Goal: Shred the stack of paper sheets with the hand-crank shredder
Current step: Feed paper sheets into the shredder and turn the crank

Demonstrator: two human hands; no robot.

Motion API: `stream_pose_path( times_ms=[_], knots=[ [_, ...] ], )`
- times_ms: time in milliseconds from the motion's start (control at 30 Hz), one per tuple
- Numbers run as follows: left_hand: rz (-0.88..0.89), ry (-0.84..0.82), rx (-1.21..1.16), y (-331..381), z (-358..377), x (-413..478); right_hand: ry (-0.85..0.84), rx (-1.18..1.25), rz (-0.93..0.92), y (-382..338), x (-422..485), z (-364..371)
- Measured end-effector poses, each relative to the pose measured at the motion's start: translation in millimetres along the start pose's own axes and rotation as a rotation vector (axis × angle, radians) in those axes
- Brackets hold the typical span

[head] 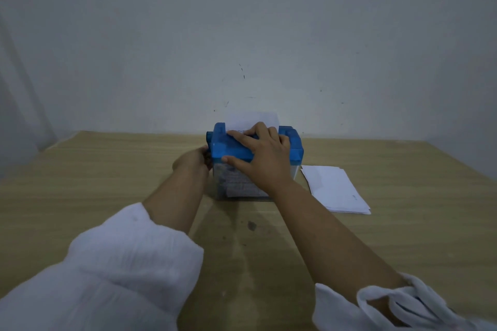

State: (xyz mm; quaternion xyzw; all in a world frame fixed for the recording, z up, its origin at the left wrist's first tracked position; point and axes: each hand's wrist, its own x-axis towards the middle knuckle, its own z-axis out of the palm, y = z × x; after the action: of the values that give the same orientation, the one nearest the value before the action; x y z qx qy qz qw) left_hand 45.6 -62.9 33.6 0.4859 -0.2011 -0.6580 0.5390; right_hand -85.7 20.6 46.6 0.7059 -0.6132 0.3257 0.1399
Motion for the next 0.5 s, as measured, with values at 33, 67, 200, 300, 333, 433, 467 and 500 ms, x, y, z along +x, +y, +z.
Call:
stream_pose_path(
  times_ms=[33,67,200,300,333,433,467,500],
  knots=[
    [0.004,0.001,0.046,3.1,3.1,-3.1,0.022,-0.004,-0.006,0.6,-0.4,1.0],
    [0.011,0.001,0.101,6.6,6.6,-8.6,0.034,-0.012,-0.013,0.7,-0.3,1.7],
    [-0.053,-0.121,0.377,32.4,21.0,-30.4,0.032,-0.017,-0.009,1.7,1.1,3.1],
    [-0.101,-0.172,0.419,43.5,32.5,-40.4,0.032,0.004,0.000,0.8,2.2,2.7],
    [-0.079,-0.158,0.414,43.2,35.2,-43.4,0.019,0.006,0.002,0.9,2.2,2.7],
    [-0.016,-0.142,0.396,36.9,44.1,-53.9,0.026,0.004,0.006,0.9,2.2,2.8],
    [-0.010,-0.143,0.399,36.1,45.4,-55.1,0.035,0.003,0.007,1.1,2.3,3.2],
    [-0.016,-0.141,0.382,35.9,45.4,-56.7,0.037,0.003,0.009,1.0,2.2,3.8]
  ],
)
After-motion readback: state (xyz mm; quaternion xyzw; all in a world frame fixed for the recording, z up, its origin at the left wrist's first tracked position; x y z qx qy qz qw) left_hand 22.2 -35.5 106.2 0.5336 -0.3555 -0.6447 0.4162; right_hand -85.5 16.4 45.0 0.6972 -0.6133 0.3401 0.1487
